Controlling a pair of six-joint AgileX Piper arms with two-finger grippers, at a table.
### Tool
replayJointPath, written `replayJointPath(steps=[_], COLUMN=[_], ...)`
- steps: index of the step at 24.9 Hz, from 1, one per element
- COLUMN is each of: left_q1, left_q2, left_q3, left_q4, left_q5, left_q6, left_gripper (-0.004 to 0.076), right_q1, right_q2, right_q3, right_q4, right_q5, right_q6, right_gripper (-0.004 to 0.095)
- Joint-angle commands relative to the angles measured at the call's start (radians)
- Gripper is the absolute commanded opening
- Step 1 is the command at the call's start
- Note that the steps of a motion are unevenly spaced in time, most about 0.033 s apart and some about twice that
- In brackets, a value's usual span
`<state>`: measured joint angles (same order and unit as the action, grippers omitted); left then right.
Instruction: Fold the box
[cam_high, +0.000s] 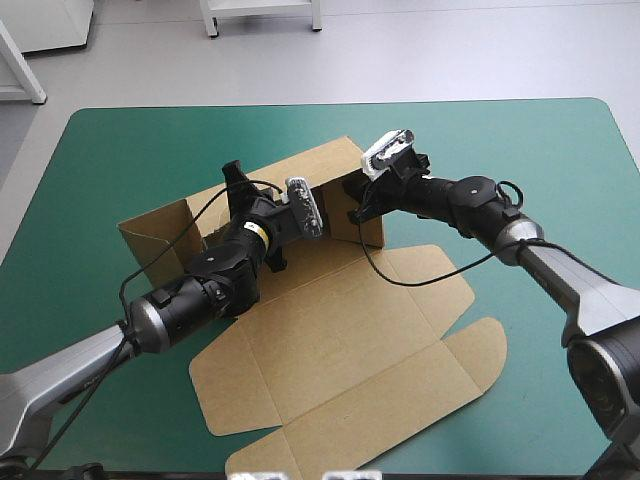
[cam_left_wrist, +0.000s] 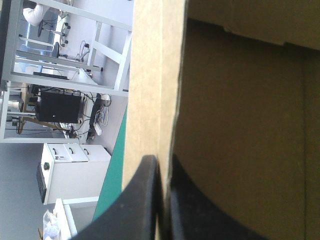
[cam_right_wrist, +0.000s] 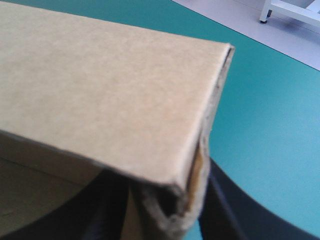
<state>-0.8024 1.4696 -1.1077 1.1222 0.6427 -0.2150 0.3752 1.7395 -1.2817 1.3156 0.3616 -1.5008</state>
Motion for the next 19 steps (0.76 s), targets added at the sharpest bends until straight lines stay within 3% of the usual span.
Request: replayJointPath(steps=[1, 2, 11, 14, 19], left_q1=[-0.006, -0.006, -0.006, -0.006, -0.006], left_q2=[-0.032, -0.032, -0.032, -0.032, -0.036], left_q3=[-0.022, -0.022, -0.022, -0.022, -0.022], left_q4=[-0.036, -0.036, -0.027, -0.027, -0.033], left_q5=[-0.022, -0.022, -0.024, -0.024, -0.028], left_q6=[-0.027, -0.027, -0.056, -0.056, -0.081], left_gripper=[-0.0008, -0.0008, 0.0011, 0.0119, 0.0393], right_q1=[0.004, 0.004, 0.004, 0.004, 0.004], right_q2=[-0.032, -0.032, -0.032, -0.032, -0.032], right_q3=[-0.034, -0.034, -0.034, -0.034, -0.034], right_q4=[0.015, -0.004, -0.044, -0.050, -0.050], right_q5=[0.047, 0.055, 0.059, 0.055, 0.044], right_q6=[-0.016, -0.012, 0.105, 0.134, 0.145], right_gripper=[0.0055, -0.0023, 0.0001, 0.0001, 0.0001])
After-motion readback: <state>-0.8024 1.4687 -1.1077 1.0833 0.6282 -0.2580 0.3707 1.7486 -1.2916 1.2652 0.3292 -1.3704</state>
